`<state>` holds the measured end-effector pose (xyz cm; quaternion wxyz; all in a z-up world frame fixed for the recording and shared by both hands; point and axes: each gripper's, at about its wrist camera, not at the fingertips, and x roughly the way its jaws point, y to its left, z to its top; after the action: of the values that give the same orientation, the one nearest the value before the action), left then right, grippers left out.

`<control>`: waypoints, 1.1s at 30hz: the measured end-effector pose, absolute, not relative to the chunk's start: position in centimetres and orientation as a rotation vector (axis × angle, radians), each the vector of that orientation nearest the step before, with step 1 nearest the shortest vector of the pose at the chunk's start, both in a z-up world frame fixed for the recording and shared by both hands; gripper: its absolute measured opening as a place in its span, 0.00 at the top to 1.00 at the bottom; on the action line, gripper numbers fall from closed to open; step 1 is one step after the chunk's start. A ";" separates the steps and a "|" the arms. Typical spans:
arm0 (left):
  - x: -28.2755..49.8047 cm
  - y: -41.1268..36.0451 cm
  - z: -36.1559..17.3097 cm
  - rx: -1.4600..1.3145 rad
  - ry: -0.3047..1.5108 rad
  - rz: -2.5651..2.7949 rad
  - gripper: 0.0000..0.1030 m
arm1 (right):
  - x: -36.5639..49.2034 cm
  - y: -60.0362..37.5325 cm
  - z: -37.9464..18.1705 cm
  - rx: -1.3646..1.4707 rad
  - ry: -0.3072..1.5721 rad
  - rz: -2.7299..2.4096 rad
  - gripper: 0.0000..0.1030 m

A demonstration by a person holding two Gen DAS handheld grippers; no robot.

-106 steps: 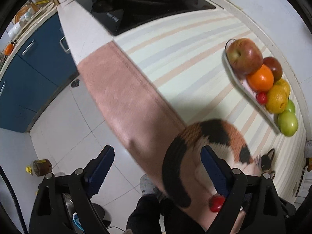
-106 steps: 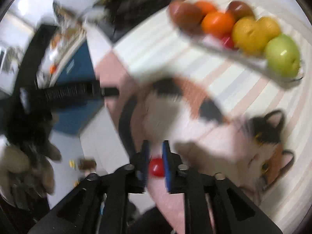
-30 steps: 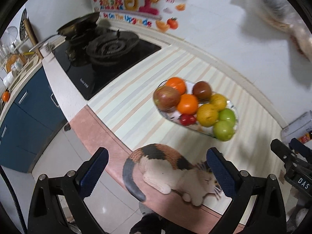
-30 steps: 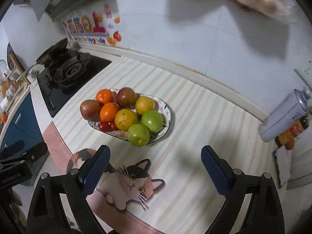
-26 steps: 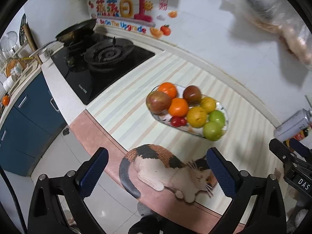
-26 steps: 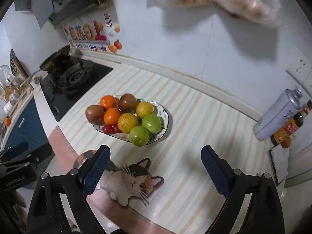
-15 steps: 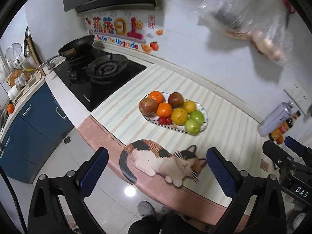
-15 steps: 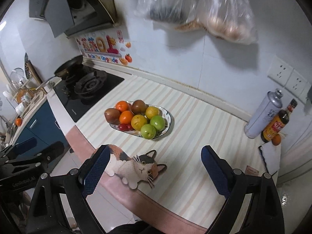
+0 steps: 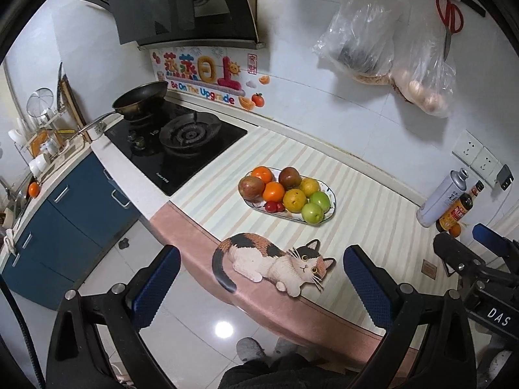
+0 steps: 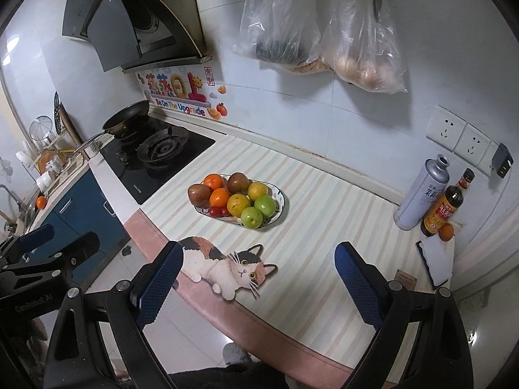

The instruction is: Organize fruits

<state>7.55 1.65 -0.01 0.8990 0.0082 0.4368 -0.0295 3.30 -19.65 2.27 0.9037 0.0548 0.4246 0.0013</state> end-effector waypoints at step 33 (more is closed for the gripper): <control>18.0 -0.2 -5.7 0.074 0.972 -0.007 0.00 | 15.3 -22.5 -5.0 0.117 0.952 -0.064 0.06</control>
<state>18.02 -0.18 -5.70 0.8836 0.0354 0.4670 -0.0032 15.27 -22.47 -4.99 0.8868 0.0561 0.4578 -0.0306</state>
